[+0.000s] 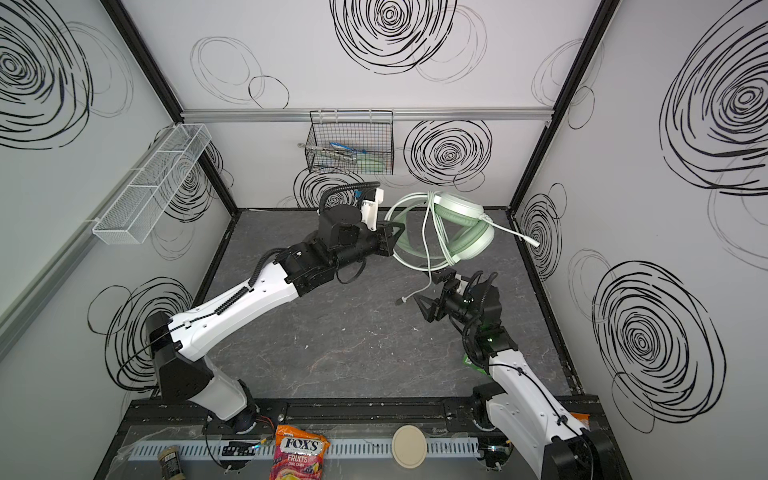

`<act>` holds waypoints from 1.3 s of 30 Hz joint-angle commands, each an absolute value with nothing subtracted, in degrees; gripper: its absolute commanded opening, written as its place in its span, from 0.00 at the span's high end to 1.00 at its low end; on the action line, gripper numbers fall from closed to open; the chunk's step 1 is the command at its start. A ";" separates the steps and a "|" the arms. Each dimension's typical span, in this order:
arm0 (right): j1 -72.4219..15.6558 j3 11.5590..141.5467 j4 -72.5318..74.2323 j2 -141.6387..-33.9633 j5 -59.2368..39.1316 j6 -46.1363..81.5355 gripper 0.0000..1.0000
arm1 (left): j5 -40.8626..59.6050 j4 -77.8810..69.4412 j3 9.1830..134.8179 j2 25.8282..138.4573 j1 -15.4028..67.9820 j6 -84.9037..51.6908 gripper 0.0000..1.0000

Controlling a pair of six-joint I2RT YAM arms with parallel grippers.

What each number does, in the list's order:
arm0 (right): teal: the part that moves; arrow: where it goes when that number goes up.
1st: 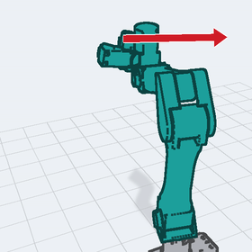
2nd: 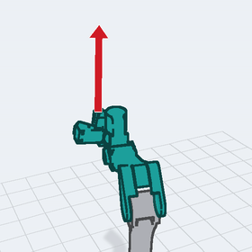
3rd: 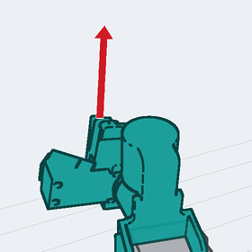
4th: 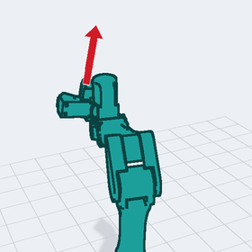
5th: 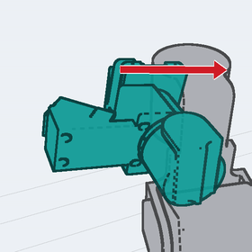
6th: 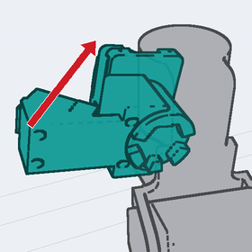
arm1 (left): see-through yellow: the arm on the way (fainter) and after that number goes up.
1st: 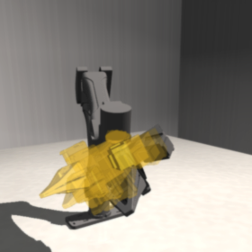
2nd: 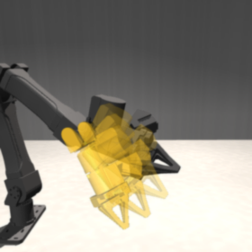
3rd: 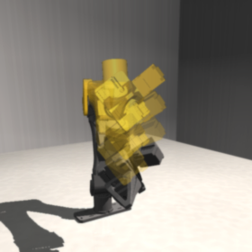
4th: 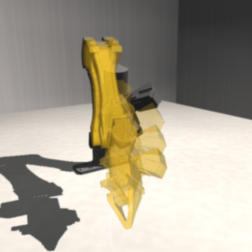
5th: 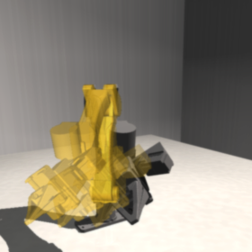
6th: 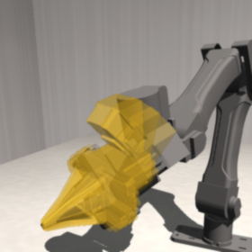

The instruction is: Wrap the headphones

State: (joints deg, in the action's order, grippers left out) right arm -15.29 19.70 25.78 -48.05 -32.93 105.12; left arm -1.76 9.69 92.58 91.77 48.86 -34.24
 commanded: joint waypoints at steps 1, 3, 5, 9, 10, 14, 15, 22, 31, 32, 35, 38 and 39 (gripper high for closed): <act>-14.43 18.38 28.82 -46.49 -33.36 107.53 0.03 | -1.23 -1.85 92.02 88.16 48.40 -34.88 1.00; -13.91 17.94 28.65 -45.41 -33.22 107.71 0.03 | -0.69 -3.42 90.98 87.99 48.02 -34.42 1.00; -13.21 17.61 28.41 -44.46 -33.46 107.88 0.03 | 0.31 -5.98 89.29 87.63 47.62 -34.10 1.00; -11.98 16.76 28.37 -43.11 -33.84 108.35 0.03 | 1.99 -7.63 88.33 88.02 47.17 -34.09 1.00; -11.80 16.47 28.63 -42.99 -33.84 108.68 0.03 | 2.43 -7.81 88.25 88.15 47.14 -34.27 1.00; -11.21 14.81 31.04 -42.88 -33.60 109.94 0.03 | 4.01 -9.04 87.59 88.74 47.50 -35.48 1.00; -11.12 14.53 31.59 -42.89 -33.49 110.23 0.03 | 4.17 -9.12 87.54 88.90 47.60 -35.76 1.00; -10.90 12.06 35.29 -42.64 -32.52 112.80 0.03 | 4.75 -9.06 88.15 90.81 48.64 -36.10 1.00; -10.63 8.83 34.72 -38.76 -32.56 116.01 0.02 | 4.22 -7.99 89.30 93.08 47.29 -34.61 1.00; -10.59 8.80 34.62 -38.67 -32.73 115.73 0.02 | 4.22 -7.68 89.43 93.08 46.99 -34.17 1.00; -11.30 9.48 32.74 -38.89 -33.69 113.73 0.02 | 3.30 -5.48 90.53 92.99 46.48 -32.86 1.00; -12.48 9.45 31.52 -39.49 -34.08 112.27 0.02 | 2.13 -3.95 90.71 92.17 45.68 -32.11 1.00; -12.64 9.48 31.19 -39.68 -34.08 111.82 0.02 | 1.71 -3.22 90.77 91.88 45.33 -32.08 1.00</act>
